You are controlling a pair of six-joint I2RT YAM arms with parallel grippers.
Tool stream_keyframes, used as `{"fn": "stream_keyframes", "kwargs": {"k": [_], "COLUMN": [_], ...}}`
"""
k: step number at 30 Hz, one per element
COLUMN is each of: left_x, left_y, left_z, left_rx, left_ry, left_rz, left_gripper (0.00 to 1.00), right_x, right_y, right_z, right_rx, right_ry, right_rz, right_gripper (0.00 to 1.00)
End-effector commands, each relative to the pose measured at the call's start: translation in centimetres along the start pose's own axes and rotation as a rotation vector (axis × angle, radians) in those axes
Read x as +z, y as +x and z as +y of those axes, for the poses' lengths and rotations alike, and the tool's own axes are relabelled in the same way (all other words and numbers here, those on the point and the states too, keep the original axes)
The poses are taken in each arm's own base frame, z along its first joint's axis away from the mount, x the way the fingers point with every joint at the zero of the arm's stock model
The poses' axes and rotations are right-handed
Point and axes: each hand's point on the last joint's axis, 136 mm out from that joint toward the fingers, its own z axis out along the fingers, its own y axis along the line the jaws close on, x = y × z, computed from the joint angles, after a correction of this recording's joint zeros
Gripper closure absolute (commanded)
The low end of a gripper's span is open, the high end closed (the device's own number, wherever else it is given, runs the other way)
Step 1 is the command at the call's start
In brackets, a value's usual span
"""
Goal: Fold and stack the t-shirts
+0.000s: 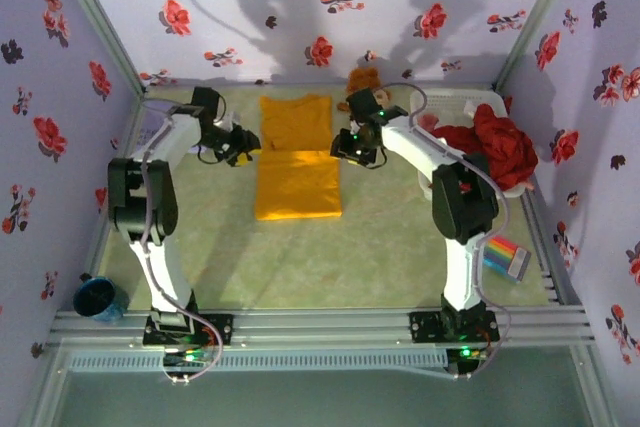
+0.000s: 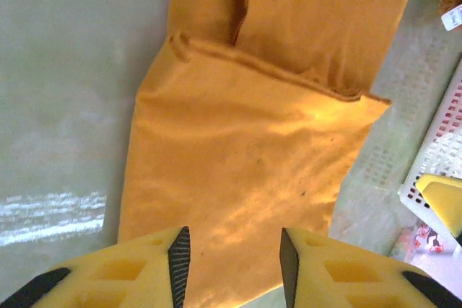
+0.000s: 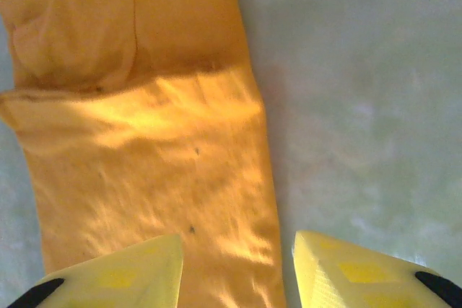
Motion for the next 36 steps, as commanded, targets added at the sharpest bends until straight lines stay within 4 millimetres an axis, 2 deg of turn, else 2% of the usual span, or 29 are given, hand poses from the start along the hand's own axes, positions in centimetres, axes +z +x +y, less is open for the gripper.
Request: {"fn": "stream_keyframes", "kwargs": {"k": [1,6,11,16,19,22,25,30,33,36], "left_x": [0.2,1.3,2.3,4.0,4.7,5.3,4.6,1.9,0.8,1.2], "left_y": [2.3,6.7,9.8,11.2,11.5,11.9,11.7,10.3,9.0,7.8], "left_z": [0.3,1.7,3.0,5.1,6.3,7.0,6.6,4.0,3.1,2.7], "left_rx": [-0.021,-0.035,-0.013,-0.026,-0.031,-0.032,-0.016,0.02,0.048,0.065], "left_ry": [0.022,0.008,-0.043,-0.093,-0.124,-0.145,-0.151,-0.124,-0.139,-0.153], "left_rz": [0.009,0.055,0.067,0.102,0.119,0.148,0.137,0.056,0.016,0.02], "left_gripper": [0.62,0.72,0.78,0.79,0.78,0.78,0.78,0.78,0.77,0.77], "right_x": [-0.8,-0.3,0.9,3.3,4.1,3.8,1.9,-0.8,-0.7,0.3], "right_y": [2.6,6.6,9.8,11.8,12.6,12.6,11.9,10.6,9.7,8.6], "right_z": [1.2,2.1,2.1,-0.6,-1.8,-1.5,-0.9,0.0,0.2,0.8], "right_rx": [-0.011,-0.022,0.005,0.064,0.07,0.063,0.039,-0.003,-0.032,-0.068], "right_ry": [-0.029,-0.054,-0.08,-0.016,0.033,0.026,0.027,0.022,0.051,0.063], "right_rz": [0.008,0.059,0.1,0.139,0.172,0.176,0.135,0.076,0.071,0.078], "right_gripper": [0.56,0.62,0.61,0.6,0.58,0.58,0.57,0.57,0.57,0.58]}}
